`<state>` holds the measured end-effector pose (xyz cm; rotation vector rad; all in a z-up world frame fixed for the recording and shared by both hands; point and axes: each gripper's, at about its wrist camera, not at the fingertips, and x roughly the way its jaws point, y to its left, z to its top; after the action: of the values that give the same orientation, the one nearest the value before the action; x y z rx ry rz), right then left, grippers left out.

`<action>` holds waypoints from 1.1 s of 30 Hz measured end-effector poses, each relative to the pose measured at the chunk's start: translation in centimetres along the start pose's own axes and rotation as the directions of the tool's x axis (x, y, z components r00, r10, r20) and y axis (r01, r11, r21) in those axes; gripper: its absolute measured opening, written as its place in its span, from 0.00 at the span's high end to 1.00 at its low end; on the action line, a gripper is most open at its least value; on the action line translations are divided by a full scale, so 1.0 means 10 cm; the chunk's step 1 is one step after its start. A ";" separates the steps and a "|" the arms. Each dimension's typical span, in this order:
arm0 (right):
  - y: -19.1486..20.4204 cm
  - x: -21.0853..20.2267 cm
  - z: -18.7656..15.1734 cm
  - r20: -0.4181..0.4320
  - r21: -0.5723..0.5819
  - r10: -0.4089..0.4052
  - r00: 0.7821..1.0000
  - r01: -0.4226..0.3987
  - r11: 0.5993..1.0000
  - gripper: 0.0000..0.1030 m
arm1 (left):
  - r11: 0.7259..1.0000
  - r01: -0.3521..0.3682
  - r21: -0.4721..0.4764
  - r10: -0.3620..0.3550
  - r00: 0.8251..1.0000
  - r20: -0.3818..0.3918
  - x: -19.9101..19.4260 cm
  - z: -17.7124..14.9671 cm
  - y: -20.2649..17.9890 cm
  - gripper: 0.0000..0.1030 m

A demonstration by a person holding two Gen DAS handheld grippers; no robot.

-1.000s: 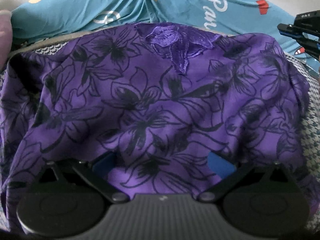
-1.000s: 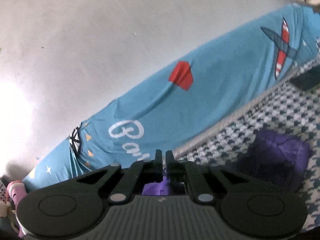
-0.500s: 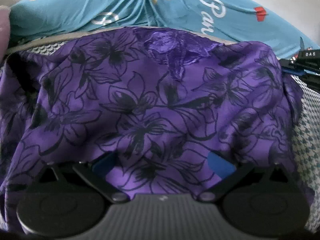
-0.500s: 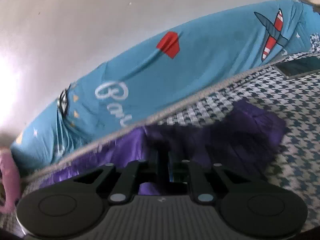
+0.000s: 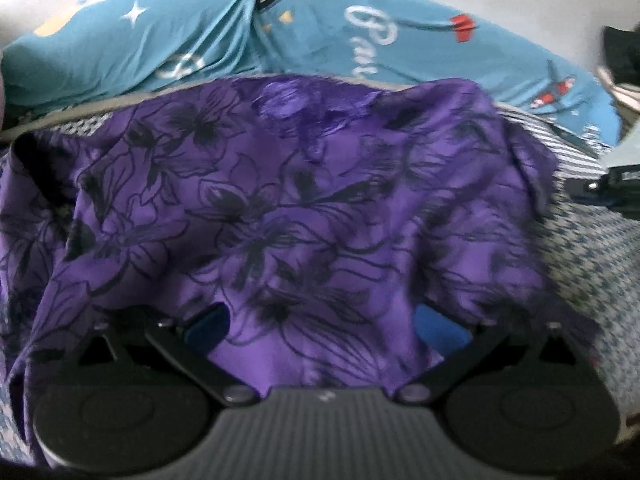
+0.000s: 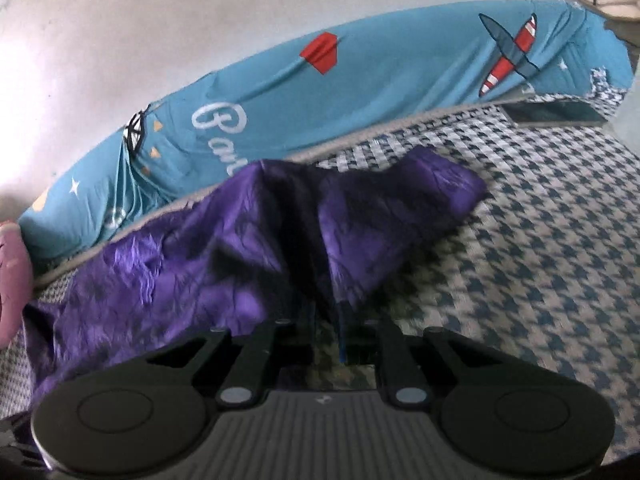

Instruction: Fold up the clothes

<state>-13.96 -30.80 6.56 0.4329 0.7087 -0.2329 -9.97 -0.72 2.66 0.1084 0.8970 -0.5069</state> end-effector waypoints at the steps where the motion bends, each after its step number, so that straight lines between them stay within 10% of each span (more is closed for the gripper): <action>1: -0.01 -0.04 -0.03 -0.006 -0.008 -0.003 1.000 0.003 1.000 0.88 | 1.000 0.015 0.008 -0.015 1.000 0.004 -0.06 -0.04 -0.03 0.00; 16: -0.05 -0.52 -0.51 -0.050 -0.030 -0.001 0.999 -0.001 1.000 0.76 | 0.961 0.124 0.248 -0.130 0.991 0.008 -0.65 -0.78 -0.51 0.00; 33: 0.21 -0.56 -1.03 -0.140 -0.174 0.035 0.990 -0.059 0.983 0.70 | 0.987 -0.133 0.094 0.131 0.991 0.020 -0.33 -0.74 -0.08 0.00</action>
<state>-23.30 -23.88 4.00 0.2966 0.8450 -0.0949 -17.36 2.01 0.68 0.2493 0.8459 -0.4262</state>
